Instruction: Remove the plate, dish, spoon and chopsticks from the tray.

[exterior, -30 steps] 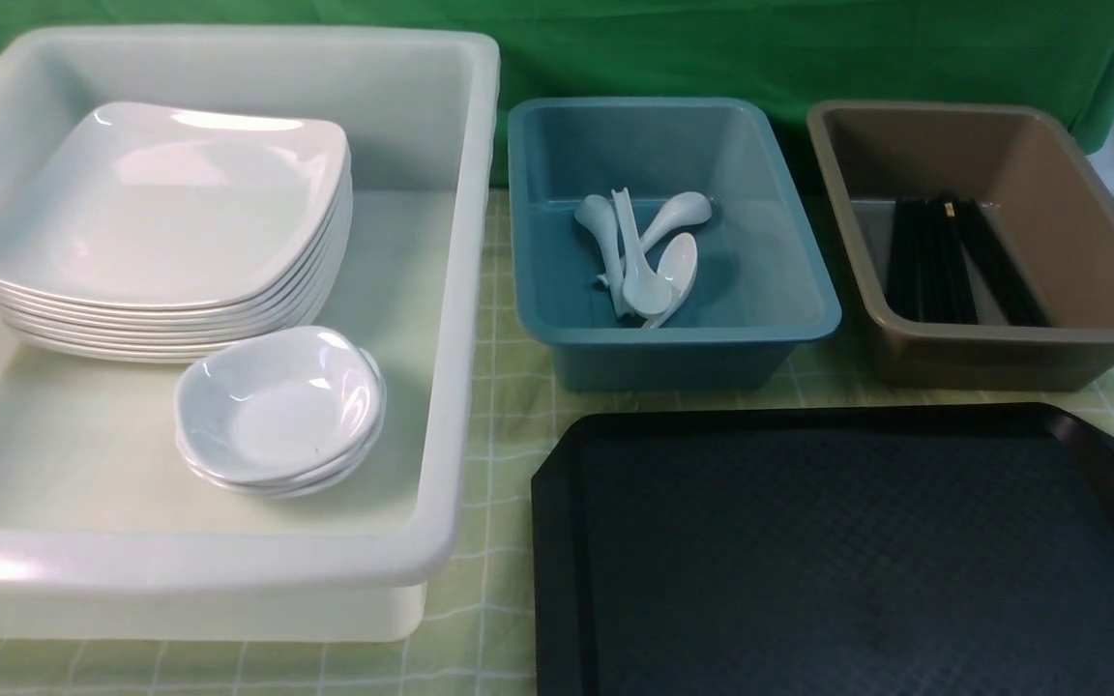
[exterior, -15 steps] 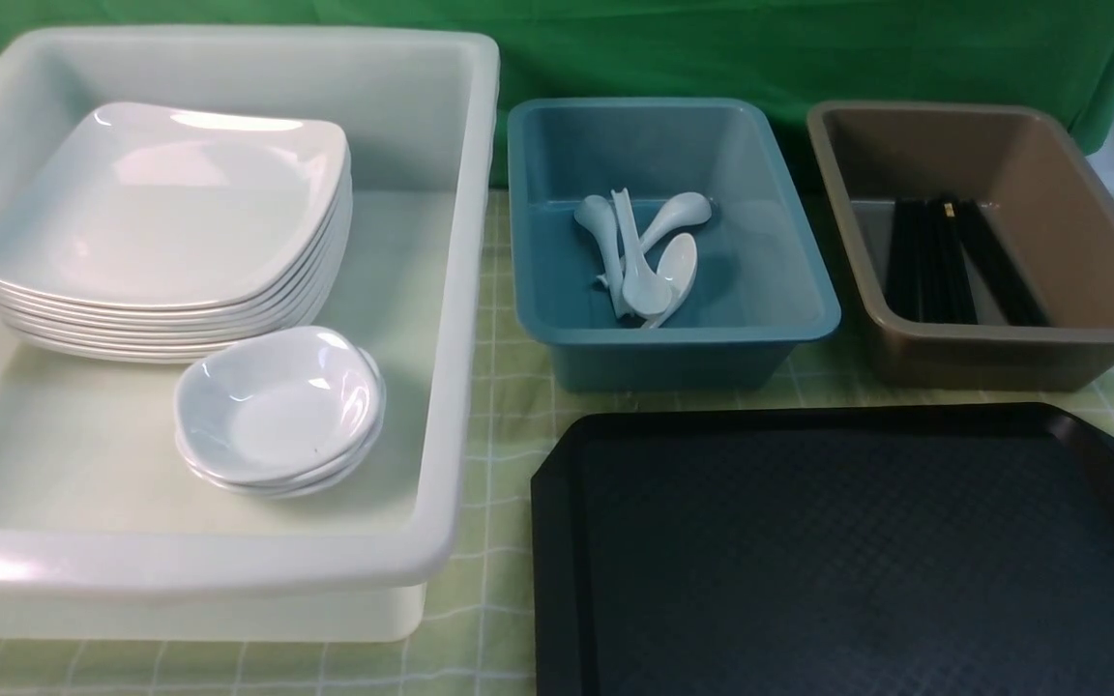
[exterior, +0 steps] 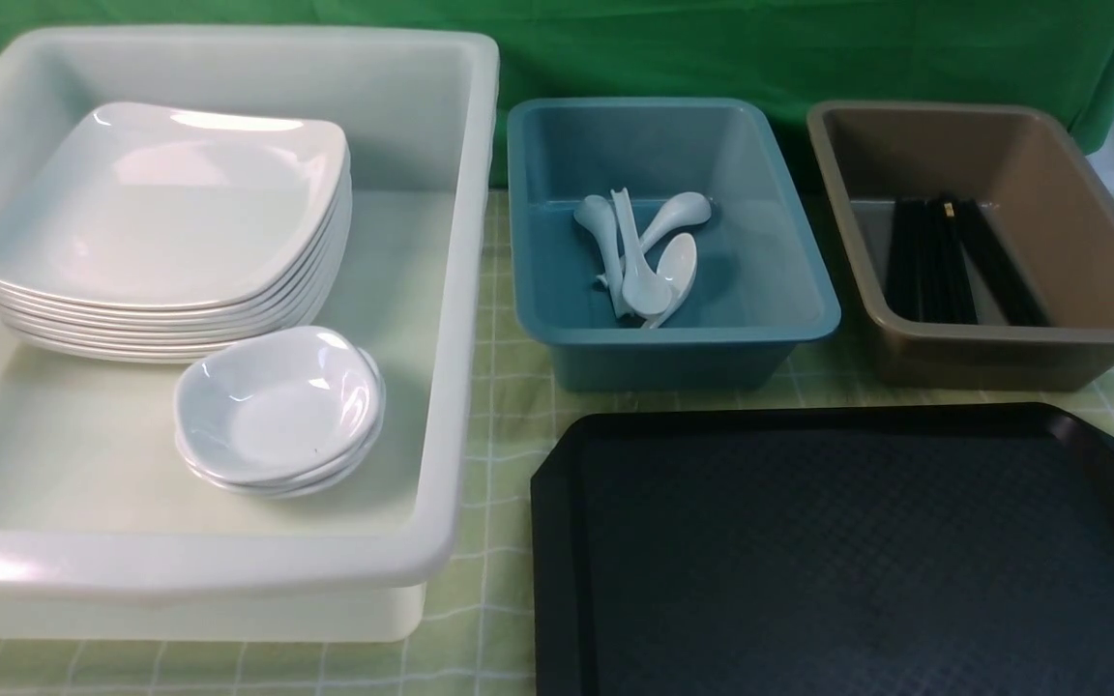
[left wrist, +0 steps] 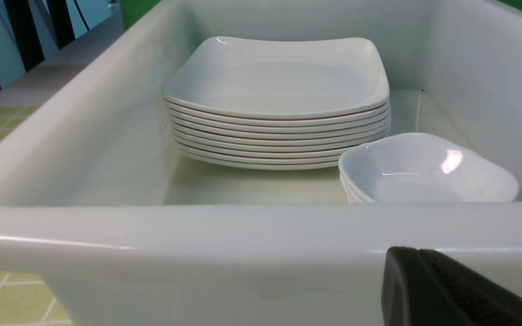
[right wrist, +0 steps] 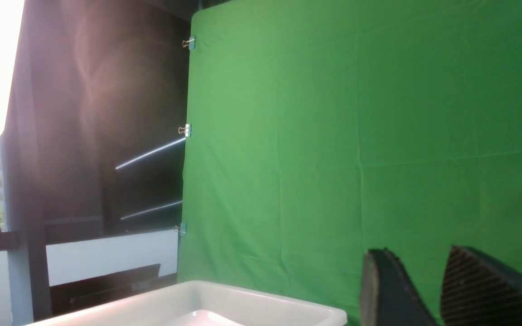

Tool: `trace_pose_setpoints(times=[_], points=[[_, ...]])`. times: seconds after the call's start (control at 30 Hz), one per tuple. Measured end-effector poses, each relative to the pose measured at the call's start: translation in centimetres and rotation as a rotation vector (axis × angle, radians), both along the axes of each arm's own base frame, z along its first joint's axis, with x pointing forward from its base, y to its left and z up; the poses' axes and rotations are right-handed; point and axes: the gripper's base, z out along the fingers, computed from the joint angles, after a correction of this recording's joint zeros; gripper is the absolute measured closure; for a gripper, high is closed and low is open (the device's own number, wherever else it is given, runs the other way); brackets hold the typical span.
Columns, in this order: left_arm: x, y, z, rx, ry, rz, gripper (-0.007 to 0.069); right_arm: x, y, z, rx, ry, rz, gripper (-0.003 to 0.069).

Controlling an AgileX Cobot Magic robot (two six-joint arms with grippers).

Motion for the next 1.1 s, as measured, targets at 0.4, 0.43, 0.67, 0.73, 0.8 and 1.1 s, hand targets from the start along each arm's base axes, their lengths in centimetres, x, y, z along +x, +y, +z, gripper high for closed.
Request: trace_pose_setpoints(times=[0.4,0.43,0.67,0.73,0.8,1.1], points=[[0.0,0.0,0.0,0.000,0.000,0.000,0.0621,0.0,0.0,0.0,0.000,0.000,0.000,0.0423],[0.0,0.0,0.0,0.000,0.000,0.000,0.0621,0.0,0.0,0.0,0.000,0.000,0.000,0.0423],[0.0,0.0,0.0,0.000,0.000,0.000,0.0621,0.1,0.0,-0.1,-0.011,-0.003,-0.013,0.0422],[0.0,0.0,0.0,0.000,0.000,0.000,0.0621,0.4,0.0,-0.8,-0.029,0.034,-0.033,0.0422],[0.0,0.0,0.0,0.000,0.000,0.000,0.0621,0.6,0.0,-1.4,-0.037,0.065,-0.038,0.0422],[0.0,0.0,0.0,0.000,0.001,0.000,0.0621,2.0,0.7,-7.4,-0.228,0.275,-0.066,0.0422]])
